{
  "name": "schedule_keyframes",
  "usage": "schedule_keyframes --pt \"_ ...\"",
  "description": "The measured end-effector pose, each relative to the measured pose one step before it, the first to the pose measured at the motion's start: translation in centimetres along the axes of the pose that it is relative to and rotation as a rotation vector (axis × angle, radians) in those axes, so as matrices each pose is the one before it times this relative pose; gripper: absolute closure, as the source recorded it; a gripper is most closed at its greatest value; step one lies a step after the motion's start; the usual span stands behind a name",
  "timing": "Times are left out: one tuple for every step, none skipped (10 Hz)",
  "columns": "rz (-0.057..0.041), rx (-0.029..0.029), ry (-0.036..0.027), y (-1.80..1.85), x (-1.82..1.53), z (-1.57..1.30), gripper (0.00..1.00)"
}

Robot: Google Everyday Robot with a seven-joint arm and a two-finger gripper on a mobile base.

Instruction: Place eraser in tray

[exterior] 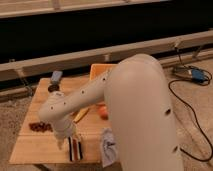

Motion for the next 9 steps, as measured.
schedule_keyframes --pt "0.00516 0.00118 0.00658 -0.530 -0.328 0.180 0.35" --pt "0.00420 0.00159 0.00680 -0.420 -0.174 0.154 0.35" --pt "-0.00746 0.00311 0.01463 -0.036 -0.073 0.448 0.35" --pt "-0.01269 0.00426 0.01220 0.191 0.010 0.368 0.35" --pt "-0.00637 -0.00010 0.01180 -0.047 -0.056 0.356 0.35" --pt "-0.00286 0.00019 0.01346 -0.137 -0.030 0.417 0.35" --pt "-0.00668 0.00169 0.01464 0.025 -0.031 0.464 0.35" --pt "-0.00535 0.00235 0.00902 0.163 -0.075 0.309 0.35" --pt "0.00136 0.00354 0.00821 -0.062 -0.090 0.340 0.35"
